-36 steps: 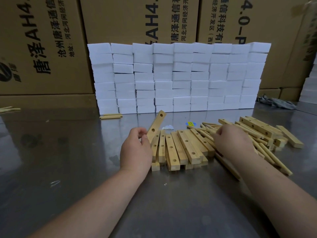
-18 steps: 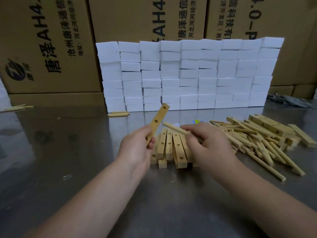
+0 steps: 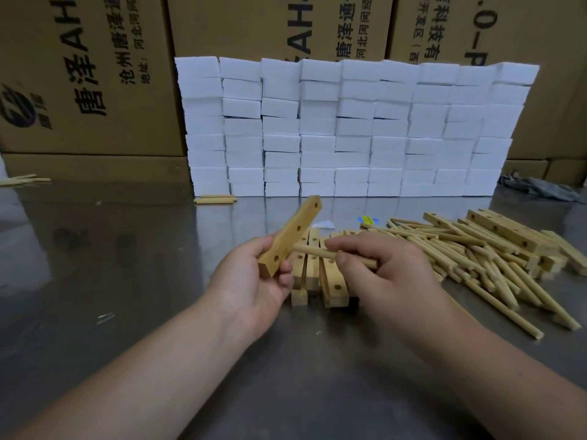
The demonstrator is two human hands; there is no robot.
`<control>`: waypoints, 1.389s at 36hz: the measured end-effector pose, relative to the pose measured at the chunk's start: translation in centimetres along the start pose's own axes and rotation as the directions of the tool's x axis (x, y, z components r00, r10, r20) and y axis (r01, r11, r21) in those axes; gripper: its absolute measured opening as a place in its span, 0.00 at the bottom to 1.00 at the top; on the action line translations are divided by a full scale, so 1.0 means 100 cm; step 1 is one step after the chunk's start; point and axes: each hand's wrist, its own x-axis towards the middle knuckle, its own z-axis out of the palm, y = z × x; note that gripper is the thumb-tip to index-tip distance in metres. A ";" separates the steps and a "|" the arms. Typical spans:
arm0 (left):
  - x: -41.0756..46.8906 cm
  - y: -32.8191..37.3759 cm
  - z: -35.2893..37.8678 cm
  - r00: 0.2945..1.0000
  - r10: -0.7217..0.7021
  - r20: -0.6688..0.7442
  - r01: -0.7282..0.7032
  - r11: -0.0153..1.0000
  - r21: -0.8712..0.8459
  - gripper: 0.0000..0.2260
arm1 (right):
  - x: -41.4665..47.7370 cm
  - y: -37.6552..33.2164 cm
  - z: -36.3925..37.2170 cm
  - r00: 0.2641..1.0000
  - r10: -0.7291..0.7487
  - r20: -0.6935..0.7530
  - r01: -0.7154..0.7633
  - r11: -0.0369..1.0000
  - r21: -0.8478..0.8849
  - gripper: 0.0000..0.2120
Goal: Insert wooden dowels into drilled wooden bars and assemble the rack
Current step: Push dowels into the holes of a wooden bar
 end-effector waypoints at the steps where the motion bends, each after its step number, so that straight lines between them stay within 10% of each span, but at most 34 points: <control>1: 0.000 0.000 0.001 1.000 -0.003 -0.002 0.003 1.000 -0.016 0.08 | -0.001 0.000 0.000 1.000 0.001 0.007 -0.001 1.000 0.002 0.10; 12: 0.002 -0.003 0.002 0.999 -0.035 0.010 0.037 0.985 -0.169 0.13 | 0.000 -0.001 0.006 0.995 -0.068 0.079 0.070 0.997 -0.018 0.14; 50: -0.012 -0.012 0.005 0.978 0.149 0.144 -0.178 0.960 0.216 0.11 | 0.002 -0.003 0.000 0.969 -0.032 0.245 0.076 0.983 -0.170 0.11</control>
